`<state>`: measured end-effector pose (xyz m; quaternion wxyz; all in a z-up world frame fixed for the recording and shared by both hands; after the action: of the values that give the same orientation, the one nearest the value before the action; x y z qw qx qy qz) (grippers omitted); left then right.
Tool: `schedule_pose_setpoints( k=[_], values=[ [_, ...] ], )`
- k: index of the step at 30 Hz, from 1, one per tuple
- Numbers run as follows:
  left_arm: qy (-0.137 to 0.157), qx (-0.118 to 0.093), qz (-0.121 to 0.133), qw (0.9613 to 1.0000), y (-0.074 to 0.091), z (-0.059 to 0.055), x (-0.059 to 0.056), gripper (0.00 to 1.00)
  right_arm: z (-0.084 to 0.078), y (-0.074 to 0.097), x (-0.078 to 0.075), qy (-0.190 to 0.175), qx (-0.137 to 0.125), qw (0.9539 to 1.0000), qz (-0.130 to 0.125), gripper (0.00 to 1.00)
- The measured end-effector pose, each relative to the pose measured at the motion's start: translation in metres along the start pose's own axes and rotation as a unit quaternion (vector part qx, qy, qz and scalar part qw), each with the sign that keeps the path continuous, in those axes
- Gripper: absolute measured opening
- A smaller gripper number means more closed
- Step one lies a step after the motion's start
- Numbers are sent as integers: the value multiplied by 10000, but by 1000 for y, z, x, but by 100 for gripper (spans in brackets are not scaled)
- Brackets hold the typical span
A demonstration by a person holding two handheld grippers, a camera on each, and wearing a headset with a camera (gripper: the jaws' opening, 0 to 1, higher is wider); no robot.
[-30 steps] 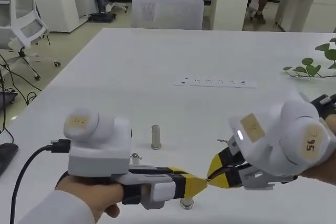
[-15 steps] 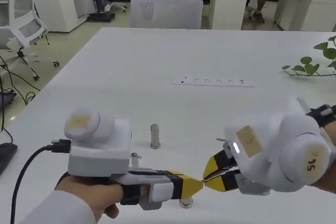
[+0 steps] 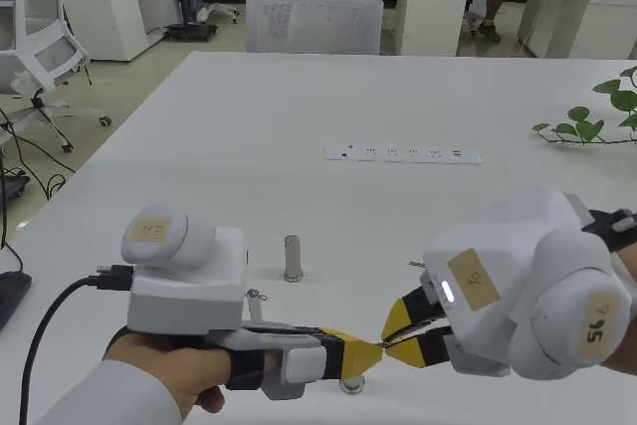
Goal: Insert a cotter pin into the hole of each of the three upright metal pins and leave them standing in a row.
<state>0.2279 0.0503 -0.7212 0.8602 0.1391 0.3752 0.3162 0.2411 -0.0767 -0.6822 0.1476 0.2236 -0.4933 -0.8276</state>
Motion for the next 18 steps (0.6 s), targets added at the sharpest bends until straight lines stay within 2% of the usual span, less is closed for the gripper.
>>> schedule_pose_setpoints(
  k=[3,10,14,18],
  values=[
    [35,3,-16,10000,0,0,0,0,1,0,0,-135,-55,9999,50,10],
    [-337,-9,55,9994,4,0,1,0,-4,1,-1,-425,-196,9988,134,12],
    [-777,-45,34,9970,6,-2,0,0,-5,3,-3,-636,-363,9971,187,12],
    [-1316,-106,44,9912,9,-4,-2,0,-5,4,-3,-805,-507,9950,290,12]
  ],
)
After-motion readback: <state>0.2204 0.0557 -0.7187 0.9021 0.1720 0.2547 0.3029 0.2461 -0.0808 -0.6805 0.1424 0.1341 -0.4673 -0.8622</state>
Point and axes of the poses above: the centre of the closed fingertips' face, and the gripper's own axes: y roughly backward along the fingers, x roughly to its left, z roughly out of its top, the point moved 9 cm from there along y, roughly backward along the fingers, and after that the axes turned 11 degrees about z, right-handed, at the moved point
